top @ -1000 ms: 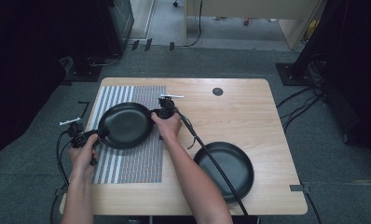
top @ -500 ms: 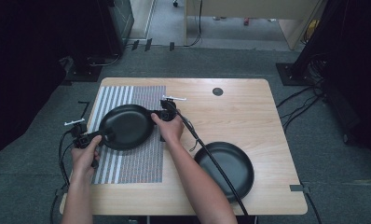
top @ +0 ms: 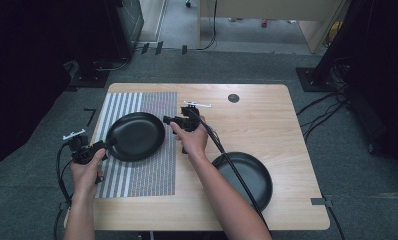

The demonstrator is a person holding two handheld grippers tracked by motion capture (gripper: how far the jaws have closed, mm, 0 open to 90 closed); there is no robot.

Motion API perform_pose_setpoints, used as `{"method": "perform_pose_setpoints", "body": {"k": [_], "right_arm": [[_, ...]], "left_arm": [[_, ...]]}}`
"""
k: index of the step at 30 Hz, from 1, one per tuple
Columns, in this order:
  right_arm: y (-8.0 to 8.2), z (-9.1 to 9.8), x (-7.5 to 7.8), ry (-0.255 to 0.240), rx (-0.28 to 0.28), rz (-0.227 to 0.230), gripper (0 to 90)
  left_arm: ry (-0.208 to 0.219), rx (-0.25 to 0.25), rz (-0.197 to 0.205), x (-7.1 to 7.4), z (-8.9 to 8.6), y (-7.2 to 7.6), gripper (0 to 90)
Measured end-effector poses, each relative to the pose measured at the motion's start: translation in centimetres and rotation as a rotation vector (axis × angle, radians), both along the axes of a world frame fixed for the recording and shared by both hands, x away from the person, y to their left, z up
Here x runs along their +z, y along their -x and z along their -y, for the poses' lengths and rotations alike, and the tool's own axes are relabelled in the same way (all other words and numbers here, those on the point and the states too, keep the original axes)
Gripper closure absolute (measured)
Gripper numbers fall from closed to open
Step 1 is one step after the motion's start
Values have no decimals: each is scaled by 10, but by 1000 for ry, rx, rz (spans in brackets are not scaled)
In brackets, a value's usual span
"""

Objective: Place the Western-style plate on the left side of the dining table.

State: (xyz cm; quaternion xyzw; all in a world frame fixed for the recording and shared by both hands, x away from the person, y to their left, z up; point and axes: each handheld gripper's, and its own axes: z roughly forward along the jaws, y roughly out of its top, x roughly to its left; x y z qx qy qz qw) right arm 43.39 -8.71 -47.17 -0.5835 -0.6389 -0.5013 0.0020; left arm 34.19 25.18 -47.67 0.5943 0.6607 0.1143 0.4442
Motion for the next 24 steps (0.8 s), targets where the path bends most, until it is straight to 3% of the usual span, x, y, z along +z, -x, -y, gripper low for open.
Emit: {"method": "perform_pose_setpoints", "body": {"k": [2, 5, 10, 19, 24], "right_arm": [[5, 6, 2, 5, 10, 29, 433], [14, 16, 5, -8, 28, 34, 425], [32, 31, 11, 44, 116, 80, 316], [57, 61, 20, 51, 100, 106, 292], [69, 77, 21, 95, 81, 113, 255]], "left_arm": [[-7, -17, 5, 3, 2, 5, 291], [-37, -22, 3, 7, 6, 14, 217], [-55, -29, 22, 13, 12, 29, 135], [-79, -28, 57, 23, 18, 58, 134], [-105, -29, 54, 22, 20, 70, 134]]}}
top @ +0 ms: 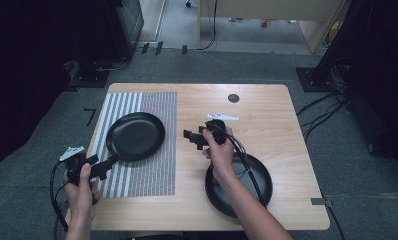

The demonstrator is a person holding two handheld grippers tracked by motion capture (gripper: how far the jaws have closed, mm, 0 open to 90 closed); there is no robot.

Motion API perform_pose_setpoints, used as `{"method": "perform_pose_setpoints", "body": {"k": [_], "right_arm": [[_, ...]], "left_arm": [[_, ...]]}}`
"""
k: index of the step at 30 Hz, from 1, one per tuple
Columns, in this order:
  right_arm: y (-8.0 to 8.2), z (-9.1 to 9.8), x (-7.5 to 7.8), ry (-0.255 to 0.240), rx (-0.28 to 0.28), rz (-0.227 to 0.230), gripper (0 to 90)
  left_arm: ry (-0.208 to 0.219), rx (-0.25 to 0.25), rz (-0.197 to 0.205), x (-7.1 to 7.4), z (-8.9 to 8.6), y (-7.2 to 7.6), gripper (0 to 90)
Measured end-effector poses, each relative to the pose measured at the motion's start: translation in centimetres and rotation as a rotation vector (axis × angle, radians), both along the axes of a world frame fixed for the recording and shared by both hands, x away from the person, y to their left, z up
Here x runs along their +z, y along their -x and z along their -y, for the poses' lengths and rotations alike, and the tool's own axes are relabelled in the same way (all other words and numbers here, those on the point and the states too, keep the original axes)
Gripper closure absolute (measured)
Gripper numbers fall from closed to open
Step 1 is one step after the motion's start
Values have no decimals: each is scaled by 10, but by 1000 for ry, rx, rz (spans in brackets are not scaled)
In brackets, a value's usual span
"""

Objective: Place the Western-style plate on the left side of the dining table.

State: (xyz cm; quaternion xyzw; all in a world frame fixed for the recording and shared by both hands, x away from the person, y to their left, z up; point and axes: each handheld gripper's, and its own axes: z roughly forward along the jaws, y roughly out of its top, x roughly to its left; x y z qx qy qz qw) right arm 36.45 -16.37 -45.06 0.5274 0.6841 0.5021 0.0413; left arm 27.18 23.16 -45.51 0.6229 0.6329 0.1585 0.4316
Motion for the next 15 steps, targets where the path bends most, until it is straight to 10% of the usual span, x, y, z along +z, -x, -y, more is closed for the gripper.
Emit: {"method": "perform_pose_setpoints", "body": {"k": [15], "right_arm": [[34, 59, 4, 44, -43, 45, 222]], "left_arm": [[-83, -2, -24, -18, 9, 20, 134]]}}
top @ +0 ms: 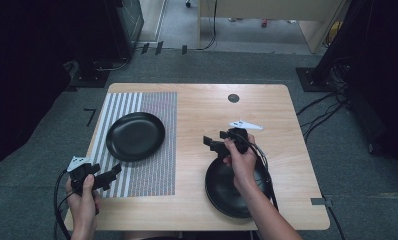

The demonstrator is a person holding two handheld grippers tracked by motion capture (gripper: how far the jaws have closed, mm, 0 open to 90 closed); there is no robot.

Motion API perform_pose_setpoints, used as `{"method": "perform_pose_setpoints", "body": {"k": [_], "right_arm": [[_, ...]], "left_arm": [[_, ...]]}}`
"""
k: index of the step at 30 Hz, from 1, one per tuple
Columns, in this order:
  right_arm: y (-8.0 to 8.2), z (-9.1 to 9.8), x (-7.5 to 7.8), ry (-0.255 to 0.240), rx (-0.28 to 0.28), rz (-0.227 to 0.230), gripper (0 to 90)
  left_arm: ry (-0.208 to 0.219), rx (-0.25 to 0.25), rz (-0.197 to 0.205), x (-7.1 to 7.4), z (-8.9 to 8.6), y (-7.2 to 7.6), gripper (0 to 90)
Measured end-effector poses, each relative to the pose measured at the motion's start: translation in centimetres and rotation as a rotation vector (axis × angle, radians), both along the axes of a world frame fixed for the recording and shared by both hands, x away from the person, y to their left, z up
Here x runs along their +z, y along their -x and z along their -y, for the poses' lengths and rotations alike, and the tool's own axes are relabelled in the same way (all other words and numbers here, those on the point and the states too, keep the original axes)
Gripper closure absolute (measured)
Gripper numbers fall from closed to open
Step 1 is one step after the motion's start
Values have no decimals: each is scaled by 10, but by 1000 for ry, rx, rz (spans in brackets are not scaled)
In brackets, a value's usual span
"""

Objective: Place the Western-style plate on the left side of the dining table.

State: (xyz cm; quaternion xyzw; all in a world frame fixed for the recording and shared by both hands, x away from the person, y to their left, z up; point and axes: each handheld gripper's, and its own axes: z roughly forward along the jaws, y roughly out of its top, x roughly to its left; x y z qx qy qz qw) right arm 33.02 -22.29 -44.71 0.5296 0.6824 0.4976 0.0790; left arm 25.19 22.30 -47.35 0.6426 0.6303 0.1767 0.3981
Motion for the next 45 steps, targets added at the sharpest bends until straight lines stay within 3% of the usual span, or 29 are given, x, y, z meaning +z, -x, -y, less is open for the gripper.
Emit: {"method": "perform_pose_setpoints", "body": {"k": [17, 27, 35, 38, 45], "right_arm": [[28, 66, -20, 16, -71, -18, 218], [49, 108, -27, 52, -115, -7, 210], [65, 143, -39, 105, -173, -21, 207], [74, 161, -46, 120, -205, -36, 202], [92, 188, -57, 190, -256, -54, 194]], "left_arm": [[-73, 7, -22, -15, 1, 8, 133], [-127, 17, -19, -22, 2, 12, 113], [-174, 19, -23, -28, 3, 17, 103], [-210, 24, -18, -30, 4, 20, 102], [-235, 32, -15, -31, 0, 24, 98]]}}
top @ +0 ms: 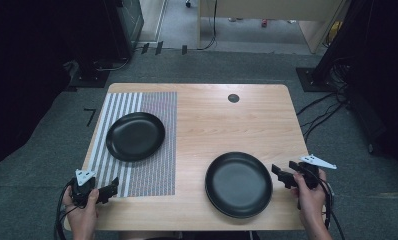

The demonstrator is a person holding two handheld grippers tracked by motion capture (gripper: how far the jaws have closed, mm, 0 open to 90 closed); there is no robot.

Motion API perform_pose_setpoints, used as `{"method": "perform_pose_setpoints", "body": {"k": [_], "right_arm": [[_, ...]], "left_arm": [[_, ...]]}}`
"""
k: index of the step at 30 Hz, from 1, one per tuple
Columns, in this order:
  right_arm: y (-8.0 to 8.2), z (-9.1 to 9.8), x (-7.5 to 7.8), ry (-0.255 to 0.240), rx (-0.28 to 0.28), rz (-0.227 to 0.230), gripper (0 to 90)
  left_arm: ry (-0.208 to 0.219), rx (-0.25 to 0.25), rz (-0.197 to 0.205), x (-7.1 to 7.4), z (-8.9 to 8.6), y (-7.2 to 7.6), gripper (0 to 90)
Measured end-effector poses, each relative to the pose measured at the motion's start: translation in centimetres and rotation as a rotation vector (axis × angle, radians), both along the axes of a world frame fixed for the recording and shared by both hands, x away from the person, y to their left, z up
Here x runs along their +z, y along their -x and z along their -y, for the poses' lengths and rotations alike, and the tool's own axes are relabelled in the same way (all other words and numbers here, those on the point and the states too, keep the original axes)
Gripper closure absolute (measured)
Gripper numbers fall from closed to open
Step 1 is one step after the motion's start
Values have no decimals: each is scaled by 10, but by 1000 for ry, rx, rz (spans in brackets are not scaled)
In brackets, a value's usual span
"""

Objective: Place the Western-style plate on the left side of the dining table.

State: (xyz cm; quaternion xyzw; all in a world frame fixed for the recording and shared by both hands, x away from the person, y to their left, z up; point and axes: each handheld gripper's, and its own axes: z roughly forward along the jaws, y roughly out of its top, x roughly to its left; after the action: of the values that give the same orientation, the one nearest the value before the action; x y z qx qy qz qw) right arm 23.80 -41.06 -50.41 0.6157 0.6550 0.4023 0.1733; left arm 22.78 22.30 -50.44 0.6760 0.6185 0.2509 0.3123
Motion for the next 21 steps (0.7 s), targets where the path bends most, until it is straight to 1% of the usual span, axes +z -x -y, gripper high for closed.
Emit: {"method": "perform_pose_setpoints", "body": {"k": [2, 3, 4, 5, 6, 7, 8, 10, 11, 12, 13, 15, 16, 17, 18, 21], "right_arm": [[5, 7, -5, 5, -18, -9, 193], [5, 7, -5, 5, -18, -9, 193], [9, 13, -9, 27, -38, -22, 194], [10, 14, -10, 34, -40, -25, 193], [12, 15, -12, 48, -45, -30, 192], [12, 15, -12, 48, -45, -30, 192], [13, 16, -14, 59, -50, -36, 192], [14, 15, -16, 81, -55, -28, 191], [14, 15, -16, 81, -55, -28, 191], [15, 13, -17, 112, -60, -20, 189], [15, 12, -18, 133, -67, -16, 189], [16, 8, -20, 196, -71, -2, 186], [16, 6, -20, 216, -71, -6, 186], [16, 6, -20, 216, -71, -6, 186], [16, 3, -21, 247, -70, -9, 179], [16, 3, -21, 246, -74, -9, 176]], "left_arm": [[-15, 2, -1, -1, -1, 1, 98], [-15, 2, -1, -1, -1, 1, 98], [-24, 1, -3, -2, -1, 2, 97], [-28, 2, -3, -3, 0, 2, 94], [-31, 1, -5, -4, 0, 2, 94], [-31, 1, -5, -4, 0, 2, 94], [-38, -3, -9, -6, 1, 2, 94], [-62, -11, -13, -10, 4, 3, 84], [-62, -11, -13, -10, 4, 3, 84], [-67, -11, -6, -13, 5, 4, 82], [-67, -11, -6, -13, 5, 4, 81], [-48, -9, -2, -14, 3, 5, 77], [-50, -14, 0, -14, 3, 6, 77], [-50, -14, 0, -14, 3, 6, 75], [-52, -18, -1, -14, 3, 6, 73], [-51, -19, -3, -14, 3, 6, 71]]}}
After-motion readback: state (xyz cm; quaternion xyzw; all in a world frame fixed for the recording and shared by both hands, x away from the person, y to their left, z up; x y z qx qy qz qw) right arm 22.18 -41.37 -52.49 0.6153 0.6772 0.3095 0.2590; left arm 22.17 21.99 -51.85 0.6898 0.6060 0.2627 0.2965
